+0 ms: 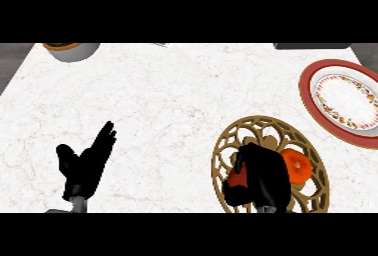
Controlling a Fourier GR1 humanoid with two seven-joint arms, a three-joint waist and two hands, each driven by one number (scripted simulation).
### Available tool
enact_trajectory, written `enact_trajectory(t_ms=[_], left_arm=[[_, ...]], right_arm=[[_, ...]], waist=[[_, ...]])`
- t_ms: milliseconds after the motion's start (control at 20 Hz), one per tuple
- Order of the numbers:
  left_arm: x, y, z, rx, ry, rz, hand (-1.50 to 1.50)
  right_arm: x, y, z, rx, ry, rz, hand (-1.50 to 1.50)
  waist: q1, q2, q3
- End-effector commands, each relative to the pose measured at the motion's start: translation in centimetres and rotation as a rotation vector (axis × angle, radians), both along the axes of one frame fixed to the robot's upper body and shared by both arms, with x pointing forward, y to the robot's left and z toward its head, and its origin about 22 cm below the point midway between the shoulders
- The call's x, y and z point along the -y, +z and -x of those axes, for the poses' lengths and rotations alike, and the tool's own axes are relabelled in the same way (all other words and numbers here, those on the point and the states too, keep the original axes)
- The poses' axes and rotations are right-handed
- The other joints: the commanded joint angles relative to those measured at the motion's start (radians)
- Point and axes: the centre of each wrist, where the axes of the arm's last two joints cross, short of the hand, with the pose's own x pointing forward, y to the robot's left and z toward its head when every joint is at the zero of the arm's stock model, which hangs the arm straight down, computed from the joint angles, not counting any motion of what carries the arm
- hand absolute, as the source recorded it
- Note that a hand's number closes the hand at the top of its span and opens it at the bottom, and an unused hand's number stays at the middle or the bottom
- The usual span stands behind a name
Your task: Pick the bell pepper from the placemat and place it in the plate
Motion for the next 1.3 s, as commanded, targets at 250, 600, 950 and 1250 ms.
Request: enact_trajectory(t_ms=[250,600,950,1250], left_arm=[[-0.2,-0.1,-0.7,-0.061,0.028,0.012,0.00],[0.5,0.3,0.2,-0.063,0.015,-0.009,0.00],[0.2,-1.5,1.4,-0.067,-0.002,0.016,0.00],[-0.1,-1.4,0.3,-0.075,-0.015,-0.005,0.00]], right_arm=[[3.0,6.0,5.9,0.461,0.287,-0.154,1.50],[8.5,6.3,6.1,0.595,0.040,-0.337,1.50],[14.4,5.2,2.4,0.680,-0.112,-0.508,1.50],[21.6,3.2,-0.4,0.774,-0.157,-0.422,1.50]], waist=[[-0.021,0.004,-0.006],[-0.006,0.008,-0.004],[0.007,0.011,-0.005],[0.005,0.012,-0.005]])
